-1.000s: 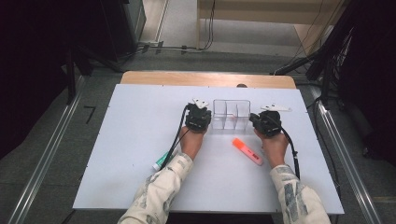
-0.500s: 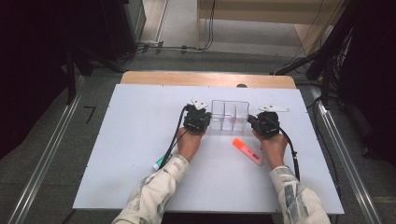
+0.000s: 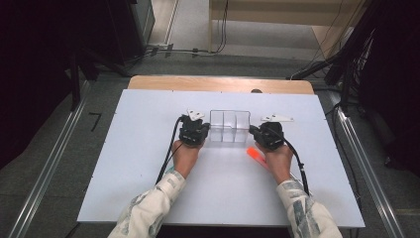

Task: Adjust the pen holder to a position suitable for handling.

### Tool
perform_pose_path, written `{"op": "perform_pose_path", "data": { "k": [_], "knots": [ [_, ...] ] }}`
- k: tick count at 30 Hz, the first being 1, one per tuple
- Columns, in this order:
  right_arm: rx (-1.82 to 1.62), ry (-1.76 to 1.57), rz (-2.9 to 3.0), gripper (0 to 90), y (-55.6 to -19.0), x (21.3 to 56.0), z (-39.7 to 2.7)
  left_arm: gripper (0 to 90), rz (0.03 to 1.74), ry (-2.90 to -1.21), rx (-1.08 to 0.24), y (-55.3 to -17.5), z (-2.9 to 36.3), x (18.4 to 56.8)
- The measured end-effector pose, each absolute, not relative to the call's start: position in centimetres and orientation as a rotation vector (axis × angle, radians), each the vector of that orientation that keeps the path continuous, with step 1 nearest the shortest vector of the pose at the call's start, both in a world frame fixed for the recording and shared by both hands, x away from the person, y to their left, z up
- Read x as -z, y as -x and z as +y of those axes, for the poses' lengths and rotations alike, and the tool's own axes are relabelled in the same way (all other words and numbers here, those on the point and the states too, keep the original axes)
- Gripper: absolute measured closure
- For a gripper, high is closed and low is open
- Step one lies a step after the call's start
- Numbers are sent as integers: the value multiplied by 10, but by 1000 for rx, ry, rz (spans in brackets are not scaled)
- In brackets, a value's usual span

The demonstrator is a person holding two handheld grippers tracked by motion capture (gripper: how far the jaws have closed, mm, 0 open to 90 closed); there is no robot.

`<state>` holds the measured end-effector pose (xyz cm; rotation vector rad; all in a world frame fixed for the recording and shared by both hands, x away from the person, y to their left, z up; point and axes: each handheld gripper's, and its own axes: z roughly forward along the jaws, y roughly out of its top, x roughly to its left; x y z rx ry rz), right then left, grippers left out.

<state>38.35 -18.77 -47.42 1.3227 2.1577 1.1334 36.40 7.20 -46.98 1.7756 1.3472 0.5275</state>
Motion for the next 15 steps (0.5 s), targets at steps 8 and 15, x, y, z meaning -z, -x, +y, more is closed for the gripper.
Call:
{"op": "perform_pose_path", "data": {
  "k": [8,15],
  "knots": [
    [-1151,-1303,2195,877,-377,474,-169,900,1357,-1768,-529,-356,93,470],
    [-1152,-1289,2215,877,-373,474,-161,900,1365,-1754,-548,-354,99,471]
  ]
}}
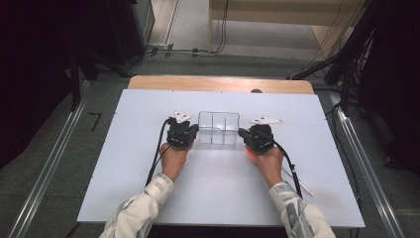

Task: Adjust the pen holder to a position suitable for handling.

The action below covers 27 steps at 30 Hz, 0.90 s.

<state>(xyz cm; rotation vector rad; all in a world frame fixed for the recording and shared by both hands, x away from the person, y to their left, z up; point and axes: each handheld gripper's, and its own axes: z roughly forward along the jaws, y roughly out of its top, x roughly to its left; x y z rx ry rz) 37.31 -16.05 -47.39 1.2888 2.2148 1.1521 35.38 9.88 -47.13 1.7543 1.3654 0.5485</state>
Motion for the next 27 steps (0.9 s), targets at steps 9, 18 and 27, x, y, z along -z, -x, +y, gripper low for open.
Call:
{"op": "perform_pose_path", "data": {
  "k": [9,18,27],
  "knots": [
    [-1148,-1261,2220,877,-372,473,-161,900,1366,-1749,-555,-354,99,472],
    [-1122,-1296,2199,877,-374,471,-172,900,1333,-1776,-518,-352,87,472],
    [-1123,-1301,2193,877,-371,472,-177,900,1337,-1778,-519,-352,82,473]
  ]
}}
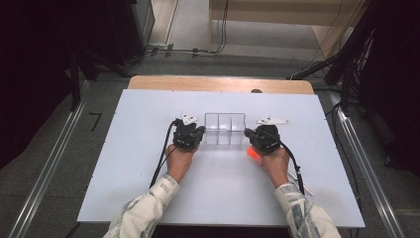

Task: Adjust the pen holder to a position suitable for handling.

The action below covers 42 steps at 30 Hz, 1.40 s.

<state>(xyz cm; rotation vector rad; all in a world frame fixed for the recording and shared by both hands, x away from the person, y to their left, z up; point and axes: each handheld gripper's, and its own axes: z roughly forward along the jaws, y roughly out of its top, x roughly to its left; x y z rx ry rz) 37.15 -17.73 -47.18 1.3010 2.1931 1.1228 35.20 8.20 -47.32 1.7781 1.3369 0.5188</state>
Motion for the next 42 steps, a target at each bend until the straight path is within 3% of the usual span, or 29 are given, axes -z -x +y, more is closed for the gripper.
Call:
{"op": "perform_pose_path", "data": {
  "k": [3,9,20,24,31,42],
  "knots": [
    [-1128,-1298,2196,876,-371,472,-178,899,1323,-1770,-577,-350,81,472],
    [-1129,-1295,2167,783,-370,468,-190,841,1329,-1736,-708,-338,92,460],
    [-1124,-1271,2143,508,-353,463,-229,362,1427,-1644,-815,-316,144,459],
    [-1097,-1289,2136,427,-348,463,-241,273,1453,-1669,-826,-308,151,467],
    [-1083,-1358,2100,360,-332,467,-277,273,1480,-1653,-804,-298,172,475],
    [-1023,-1386,2071,353,-313,474,-311,235,1511,-1642,-781,-277,189,480]
  ]
}}
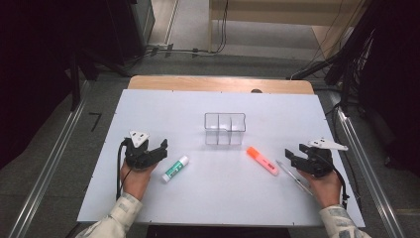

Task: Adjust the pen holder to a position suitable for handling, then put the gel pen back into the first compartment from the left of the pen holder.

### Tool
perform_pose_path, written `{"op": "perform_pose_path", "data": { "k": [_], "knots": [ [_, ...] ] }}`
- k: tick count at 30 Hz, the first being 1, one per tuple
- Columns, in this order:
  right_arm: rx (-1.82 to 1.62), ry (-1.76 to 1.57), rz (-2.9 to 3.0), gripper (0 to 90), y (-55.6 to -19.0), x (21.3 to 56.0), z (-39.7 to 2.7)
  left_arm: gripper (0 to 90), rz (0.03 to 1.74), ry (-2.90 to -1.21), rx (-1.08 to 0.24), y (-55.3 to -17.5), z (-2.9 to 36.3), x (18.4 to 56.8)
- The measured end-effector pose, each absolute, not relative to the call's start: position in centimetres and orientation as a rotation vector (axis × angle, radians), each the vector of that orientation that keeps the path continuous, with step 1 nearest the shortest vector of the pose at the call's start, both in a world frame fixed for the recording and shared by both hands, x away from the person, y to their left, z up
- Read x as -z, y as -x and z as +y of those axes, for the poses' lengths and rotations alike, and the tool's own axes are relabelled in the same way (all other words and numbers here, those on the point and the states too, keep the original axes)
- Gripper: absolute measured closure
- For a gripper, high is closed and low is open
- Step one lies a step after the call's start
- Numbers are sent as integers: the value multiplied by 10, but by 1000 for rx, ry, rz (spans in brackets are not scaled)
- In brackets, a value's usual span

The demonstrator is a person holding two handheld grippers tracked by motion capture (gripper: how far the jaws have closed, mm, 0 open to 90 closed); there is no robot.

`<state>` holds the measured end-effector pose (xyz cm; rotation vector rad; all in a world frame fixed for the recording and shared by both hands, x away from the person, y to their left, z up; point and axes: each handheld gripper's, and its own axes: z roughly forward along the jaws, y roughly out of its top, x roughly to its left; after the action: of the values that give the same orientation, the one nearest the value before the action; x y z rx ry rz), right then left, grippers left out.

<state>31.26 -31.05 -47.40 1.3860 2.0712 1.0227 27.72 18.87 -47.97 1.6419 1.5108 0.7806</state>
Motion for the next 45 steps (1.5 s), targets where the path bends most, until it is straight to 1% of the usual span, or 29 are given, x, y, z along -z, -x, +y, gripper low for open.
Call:
{"op": "perform_pose_path", "data": {
  "k": [7,9,16,45],
  "knots": [
    [-1013,-1404,2056,339,-307,475,-321,178,1529,-1643,-784,-269,194,482],
    [-1008,-1424,2053,322,-305,476,-325,170,1549,-1618,-788,-268,197,482],
    [-1008,-1444,2042,318,-304,476,-331,169,1559,-1616,-790,-269,198,483],
    [-990,-1430,2073,317,-304,479,-325,161,1574,-1604,-783,-269,200,483]
  ]
}}
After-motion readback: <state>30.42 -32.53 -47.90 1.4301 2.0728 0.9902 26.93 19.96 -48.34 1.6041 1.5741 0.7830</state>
